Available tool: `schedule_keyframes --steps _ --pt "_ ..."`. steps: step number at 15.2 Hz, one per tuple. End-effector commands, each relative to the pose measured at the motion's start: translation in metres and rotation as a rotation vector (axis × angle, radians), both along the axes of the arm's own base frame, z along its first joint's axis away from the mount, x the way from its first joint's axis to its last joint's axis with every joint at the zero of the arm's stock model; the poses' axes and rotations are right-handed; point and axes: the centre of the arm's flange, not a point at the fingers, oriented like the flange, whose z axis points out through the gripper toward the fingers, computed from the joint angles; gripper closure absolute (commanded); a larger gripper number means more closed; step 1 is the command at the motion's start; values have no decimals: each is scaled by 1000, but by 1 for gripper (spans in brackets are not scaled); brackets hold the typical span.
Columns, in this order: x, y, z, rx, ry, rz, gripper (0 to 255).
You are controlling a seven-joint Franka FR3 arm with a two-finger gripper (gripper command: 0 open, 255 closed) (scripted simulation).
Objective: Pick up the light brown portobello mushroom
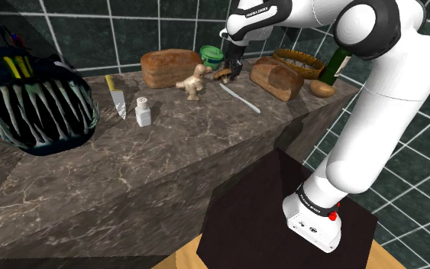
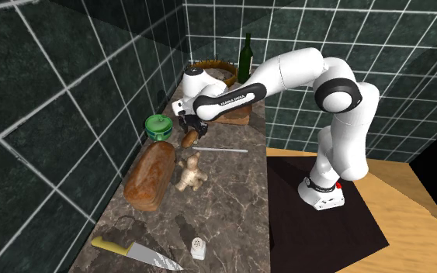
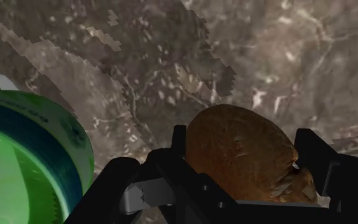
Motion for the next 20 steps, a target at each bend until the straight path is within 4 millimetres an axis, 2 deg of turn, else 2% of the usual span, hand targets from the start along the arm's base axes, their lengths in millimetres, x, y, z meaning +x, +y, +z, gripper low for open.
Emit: schedule_keyframes --steps 1,5,20 --pt "0 2 -2 1 2 2 255" --pt "1 1 -1 1 2 2 255" --pt "1 1 78 1 2 2 255"
